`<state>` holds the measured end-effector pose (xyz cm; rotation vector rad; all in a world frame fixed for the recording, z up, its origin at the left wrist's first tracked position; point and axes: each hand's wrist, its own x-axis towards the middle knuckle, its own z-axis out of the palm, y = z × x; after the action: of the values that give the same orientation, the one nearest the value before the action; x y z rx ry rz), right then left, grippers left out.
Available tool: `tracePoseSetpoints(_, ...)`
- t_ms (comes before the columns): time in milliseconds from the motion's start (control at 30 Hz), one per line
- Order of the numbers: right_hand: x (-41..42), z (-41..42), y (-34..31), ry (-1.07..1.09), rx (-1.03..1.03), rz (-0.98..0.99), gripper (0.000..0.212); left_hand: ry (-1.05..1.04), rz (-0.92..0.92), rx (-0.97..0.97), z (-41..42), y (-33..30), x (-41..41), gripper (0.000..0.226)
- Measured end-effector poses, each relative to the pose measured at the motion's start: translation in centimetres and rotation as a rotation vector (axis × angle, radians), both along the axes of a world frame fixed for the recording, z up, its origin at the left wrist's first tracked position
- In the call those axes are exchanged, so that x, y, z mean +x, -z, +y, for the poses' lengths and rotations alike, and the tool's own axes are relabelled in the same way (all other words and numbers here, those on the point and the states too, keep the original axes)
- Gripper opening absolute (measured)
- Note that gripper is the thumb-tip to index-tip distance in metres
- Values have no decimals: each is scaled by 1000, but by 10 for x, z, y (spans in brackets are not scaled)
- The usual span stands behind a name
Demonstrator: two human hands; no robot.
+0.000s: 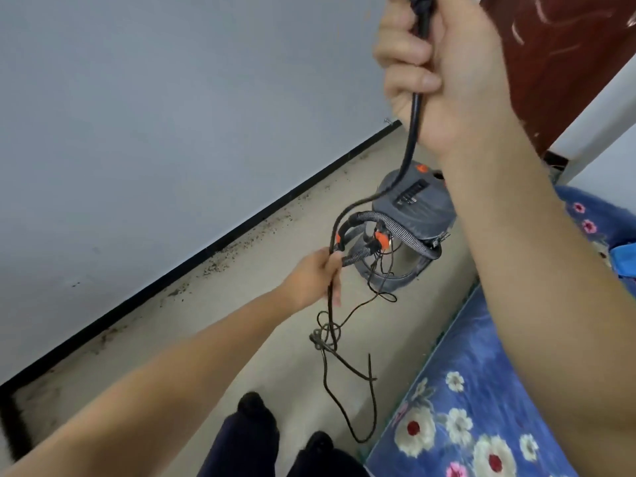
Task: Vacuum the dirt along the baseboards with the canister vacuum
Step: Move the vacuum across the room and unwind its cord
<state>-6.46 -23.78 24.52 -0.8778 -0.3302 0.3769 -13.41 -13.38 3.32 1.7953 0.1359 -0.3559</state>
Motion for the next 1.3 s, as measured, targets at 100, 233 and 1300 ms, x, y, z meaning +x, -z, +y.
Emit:
tracePoseSetpoints(100,14,1,38,97,-308,60,50,-366,49,-246,42,-17,-3,34)
tracePoseSetpoints(233,-8,5,138,-281,-997,7,66,-593,85,-724,83,-51,0,39)
tracePoseSetpoints(1300,-76,21,218,334,-1125,-330,9,-848,-386,-569,211,-101,-32,37)
